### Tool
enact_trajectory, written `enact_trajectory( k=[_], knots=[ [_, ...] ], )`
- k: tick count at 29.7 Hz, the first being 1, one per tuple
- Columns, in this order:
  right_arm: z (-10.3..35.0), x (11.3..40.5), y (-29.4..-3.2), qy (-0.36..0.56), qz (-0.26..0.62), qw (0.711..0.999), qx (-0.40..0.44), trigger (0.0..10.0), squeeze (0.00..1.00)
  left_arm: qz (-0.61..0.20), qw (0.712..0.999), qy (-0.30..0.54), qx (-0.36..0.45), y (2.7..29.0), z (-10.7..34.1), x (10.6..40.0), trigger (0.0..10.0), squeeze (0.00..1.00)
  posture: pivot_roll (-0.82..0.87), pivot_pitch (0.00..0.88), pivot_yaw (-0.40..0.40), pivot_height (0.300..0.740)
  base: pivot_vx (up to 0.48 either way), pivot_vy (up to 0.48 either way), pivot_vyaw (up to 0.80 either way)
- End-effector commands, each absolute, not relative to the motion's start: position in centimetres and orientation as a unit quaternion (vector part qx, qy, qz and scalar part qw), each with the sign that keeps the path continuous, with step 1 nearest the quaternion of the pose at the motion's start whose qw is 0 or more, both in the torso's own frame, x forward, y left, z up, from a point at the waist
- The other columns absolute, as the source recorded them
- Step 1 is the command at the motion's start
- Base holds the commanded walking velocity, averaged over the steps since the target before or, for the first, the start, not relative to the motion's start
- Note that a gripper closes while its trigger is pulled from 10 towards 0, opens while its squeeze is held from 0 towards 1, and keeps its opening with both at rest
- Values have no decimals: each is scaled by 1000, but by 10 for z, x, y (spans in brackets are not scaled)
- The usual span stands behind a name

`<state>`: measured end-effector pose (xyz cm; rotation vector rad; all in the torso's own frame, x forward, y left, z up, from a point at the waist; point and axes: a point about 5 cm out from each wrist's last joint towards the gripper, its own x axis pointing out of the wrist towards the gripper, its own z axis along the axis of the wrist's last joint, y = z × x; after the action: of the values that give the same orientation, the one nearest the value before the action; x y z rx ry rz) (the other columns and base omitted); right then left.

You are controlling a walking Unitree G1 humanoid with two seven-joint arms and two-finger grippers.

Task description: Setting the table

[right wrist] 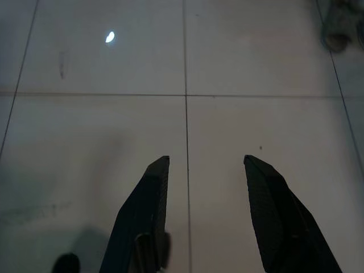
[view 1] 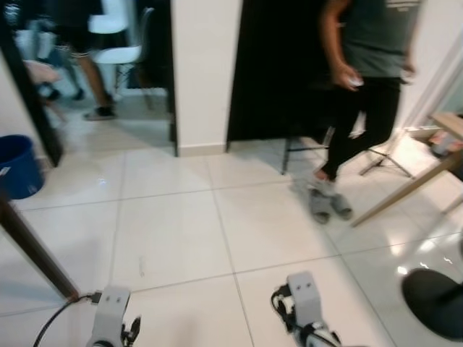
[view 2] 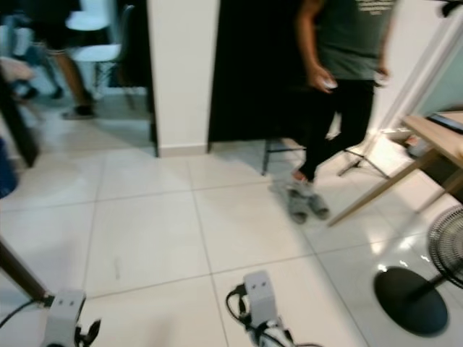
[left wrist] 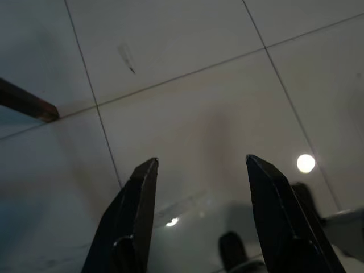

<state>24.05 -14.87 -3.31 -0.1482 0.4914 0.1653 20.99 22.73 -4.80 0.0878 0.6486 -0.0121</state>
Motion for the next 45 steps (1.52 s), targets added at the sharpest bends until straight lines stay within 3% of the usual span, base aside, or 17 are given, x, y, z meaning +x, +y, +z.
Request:
enact_trajectory(
  k=[1, 37, 45],
  knots=[
    [-36, 237, -155, 251, 73, 962, -75, 10000, 0, -11, 946, 321, 39, 224, -49, 210, 10000, 0, -8, 0, 69, 740, 0, 0, -788],
    [-34, 240, -157, 245, 67, 964, -76, 10000, 0, 11, 945, 326, 27, 228, -51, 210, 10000, 0, -4, 0, 66, 740, 0, 0, -788],
    [-16, 259, -174, 209, 23, 976, -56, 10000, 0, 52, 966, 252, 9, 249, -19, 239, 10000, 0, 0, 0, 65, 740, 0, 0, -788]
  ],
)
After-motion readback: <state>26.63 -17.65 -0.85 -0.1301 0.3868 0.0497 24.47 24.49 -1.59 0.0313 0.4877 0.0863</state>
